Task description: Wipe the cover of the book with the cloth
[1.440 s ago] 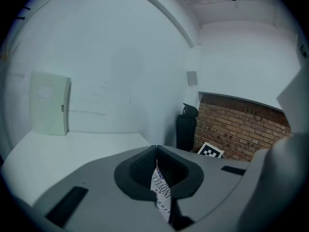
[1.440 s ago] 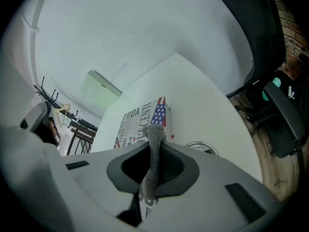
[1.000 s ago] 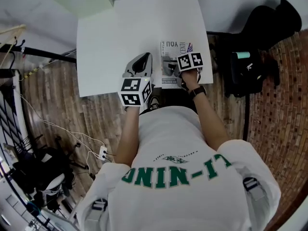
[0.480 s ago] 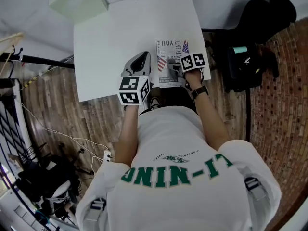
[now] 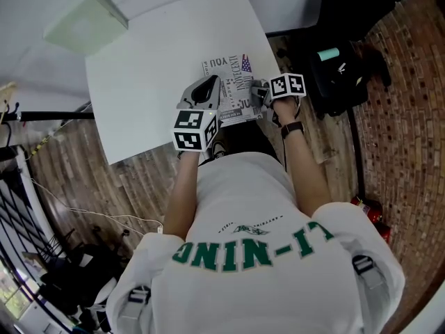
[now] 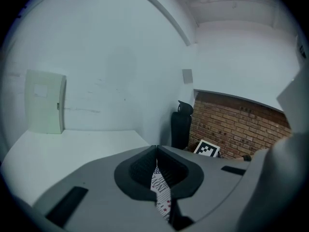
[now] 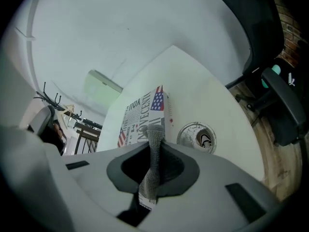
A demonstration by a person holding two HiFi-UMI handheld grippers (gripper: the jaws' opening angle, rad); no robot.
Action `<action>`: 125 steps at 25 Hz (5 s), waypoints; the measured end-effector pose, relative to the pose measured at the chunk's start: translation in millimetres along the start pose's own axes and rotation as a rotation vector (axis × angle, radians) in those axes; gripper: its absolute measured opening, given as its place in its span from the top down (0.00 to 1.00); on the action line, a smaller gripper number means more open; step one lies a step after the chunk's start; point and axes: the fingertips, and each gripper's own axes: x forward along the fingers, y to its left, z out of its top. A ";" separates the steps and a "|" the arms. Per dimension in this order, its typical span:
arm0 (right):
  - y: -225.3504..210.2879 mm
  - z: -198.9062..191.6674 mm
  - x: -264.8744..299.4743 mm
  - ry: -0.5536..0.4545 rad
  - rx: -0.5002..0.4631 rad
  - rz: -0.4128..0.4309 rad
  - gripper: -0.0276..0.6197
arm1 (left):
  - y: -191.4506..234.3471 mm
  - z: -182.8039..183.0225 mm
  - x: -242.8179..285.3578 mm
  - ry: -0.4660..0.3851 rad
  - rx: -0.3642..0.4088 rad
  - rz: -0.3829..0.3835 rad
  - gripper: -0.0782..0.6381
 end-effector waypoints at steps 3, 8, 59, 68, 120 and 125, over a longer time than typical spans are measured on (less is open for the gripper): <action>9.7 -2.6 4.7 0.022 -0.046 -0.009 0.89 | 4.8 -2.8 -9.2 -0.005 -0.008 0.030 0.87; 86.7 -21.9 40.8 0.100 -0.150 0.152 0.89 | 30.3 -8.0 -34.0 -0.017 -0.035 0.118 0.87; 139.3 -109.5 74.0 0.254 -0.313 0.185 0.90 | 38.2 -30.1 -72.8 -0.003 -0.060 0.203 0.87; 92.7 -91.1 40.3 0.141 -0.241 0.127 0.90 | 22.6 -25.9 -46.9 0.014 -0.039 0.114 0.87; 201.8 216.3 -209.9 -0.957 -0.808 -0.194 0.90 | 58.3 163.3 5.9 -0.256 0.173 0.253 0.87; 199.8 221.1 -217.5 -0.981 -0.799 -0.205 0.90 | 57.5 172.9 10.7 -0.271 0.189 0.262 0.87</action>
